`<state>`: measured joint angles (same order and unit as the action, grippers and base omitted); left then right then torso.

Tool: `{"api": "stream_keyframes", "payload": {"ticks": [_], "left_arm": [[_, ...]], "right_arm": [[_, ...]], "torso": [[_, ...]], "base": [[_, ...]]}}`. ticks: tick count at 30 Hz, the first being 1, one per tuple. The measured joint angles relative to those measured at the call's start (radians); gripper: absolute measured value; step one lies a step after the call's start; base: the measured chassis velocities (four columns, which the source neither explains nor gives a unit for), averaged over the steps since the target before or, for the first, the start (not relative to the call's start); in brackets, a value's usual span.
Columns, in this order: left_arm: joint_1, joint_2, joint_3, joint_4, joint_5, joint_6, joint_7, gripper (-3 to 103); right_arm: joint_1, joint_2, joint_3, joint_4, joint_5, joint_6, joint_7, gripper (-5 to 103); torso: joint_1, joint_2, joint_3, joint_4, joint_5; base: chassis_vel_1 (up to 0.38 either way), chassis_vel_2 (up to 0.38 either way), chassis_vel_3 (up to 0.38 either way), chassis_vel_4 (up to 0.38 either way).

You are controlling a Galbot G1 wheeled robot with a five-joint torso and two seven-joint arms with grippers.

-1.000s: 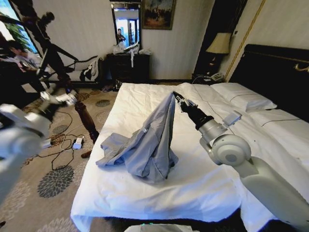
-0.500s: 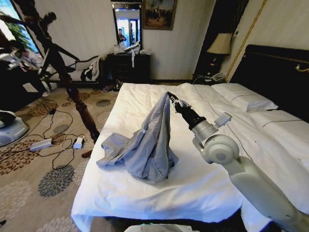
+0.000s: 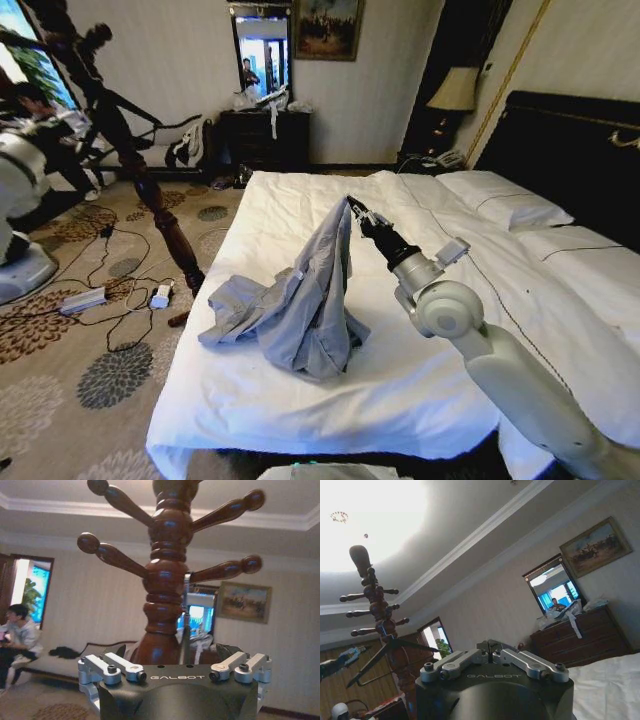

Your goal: Pick up the clothes from the bed and hang them on the clothes hanger.

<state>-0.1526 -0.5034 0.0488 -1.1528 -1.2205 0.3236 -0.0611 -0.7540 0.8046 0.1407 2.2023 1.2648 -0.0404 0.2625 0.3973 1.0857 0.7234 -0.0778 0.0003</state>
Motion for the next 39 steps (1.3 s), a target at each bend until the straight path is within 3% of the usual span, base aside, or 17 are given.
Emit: {"api": "stream_keyframes", "payload": {"ticks": [2, 5, 6, 8, 9, 13, 20, 25, 29, 31, 33, 37, 39], "left_arm": [[-0.016, -0.005, 0.011, 0.011, 0.002, 0.01, 0.0, 100], [-0.106, -0.023, 0.101, 0.062, 0.006, 0.117, 0.015, 100], [-0.106, -0.023, 0.101, 0.062, 0.006, 0.117, 0.015, 100], [-0.151, -0.032, 0.165, 0.089, 0.005, 0.202, 0.032, 100], [-0.16, -0.034, 0.179, 0.096, 0.004, 0.217, 0.038, 100], [-0.195, -0.051, 0.226, 0.126, -0.008, 0.277, 0.074, 100], [-0.2, -0.052, 0.232, 0.122, -0.018, 0.307, 0.082, 96], [-0.197, -0.044, 0.229, 0.115, -0.022, 0.308, 0.081, 69], [-0.195, -0.038, 0.227, 0.109, -0.025, 0.308, 0.081, 58], [-0.195, -0.037, 0.227, 0.108, -0.025, 0.308, 0.081, 58], [-0.193, -0.031, 0.226, 0.102, -0.026, 0.304, 0.082, 42], [-0.191, -0.027, 0.226, 0.094, -0.026, 0.286, 0.088, 31], [-0.189, -0.026, 0.225, 0.087, -0.028, 0.261, 0.091, 20]], "right_arm": [[-0.002, -0.001, 0.001, 0.0, -0.001, 0.0, 0.0, 0], [-0.007, -0.003, 0.001, 0.0, -0.005, 0.0, 0.0, 0], [-0.007, -0.003, 0.001, 0.0, -0.005, 0.0, 0.0, 0], [-0.009, -0.002, 0.001, 0.0, -0.007, -0.001, 0.0, 0], [-0.01, -0.002, 0.001, 0.0, -0.008, -0.001, 0.0, 0], [-0.023, -0.002, 0.001, 0.005, -0.015, -0.001, 0.001, 0], [-0.039, -0.006, 0.009, 0.013, -0.021, -0.001, 0.001, 0], [-0.043, -0.01, 0.011, 0.015, -0.025, -0.001, 0.002, 0], [-0.041, -0.008, 0.006, 0.014, -0.027, -0.001, 0.003, 0], [-0.041, -0.007, 0.005, 0.013, -0.028, -0.001, 0.003, 0], [-0.041, -0.006, 0.002, 0.012, -0.032, -0.001, 0.003, 0], [-0.042, -0.006, 0.001, 0.009, -0.035, -0.001, 0.003, 0], [-0.04, -0.006, 0.001, 0.008, -0.036, -0.001, 0.003, 0]], "torso": [[0.0, 0.0, 0.0, 0.0001, -0.0002], [0.0, 0.0, 0.0, 0.0001, -0.0002], [0.0, 0.0, 0.0, 0.0001, -0.0002], [0.0, 0.0, 0.0, -0.0003, -0.0002], [0.0, 0.0, 0.0, -0.0003, -0.0003], [0.0, 0.0, 0.0, -0.0001, -0.0002], [0.0, 0.0, 0.0, -0.0001, -0.0002], [0.0, 0.0, 0.0, 0.0, -0.0002], [0.0, 0.0, 0.0, -0.0001, -0.0002], [0.0, 0.0, 0.0, -0.0001, -0.0003], [0.0, 0.0, 0.0, 0.0, -0.0003], [0.0, 0.0, 0.0, 0.0, -0.0003], [0.0, 0.0, 0.0, -0.0001, -0.0003]], "base": [[0.0, 0.0, 0.0, 0.0], [0.0, 0.0, 0.0, 0.0], [0.0, 0.0, 0.0, 0.0], [0.0, 0.0, 0.0, 0.0], [0.0, 0.0, 0.0, 0.0], [0.0, 0.0, 0.0, 0.0], [0.0, 0.0, 0.0, 0.0], [0.0, 0.0, 0.0, 0.0], [0.0, 0.0, 0.0, 0.0], [0.0, 0.0, 0.0, 0.0], [0.0, 0.0, 0.0, 0.0], [0.0, 0.0, 0.0, 0.0], [0.0, 0.0, 0.0, 0.0]]}}
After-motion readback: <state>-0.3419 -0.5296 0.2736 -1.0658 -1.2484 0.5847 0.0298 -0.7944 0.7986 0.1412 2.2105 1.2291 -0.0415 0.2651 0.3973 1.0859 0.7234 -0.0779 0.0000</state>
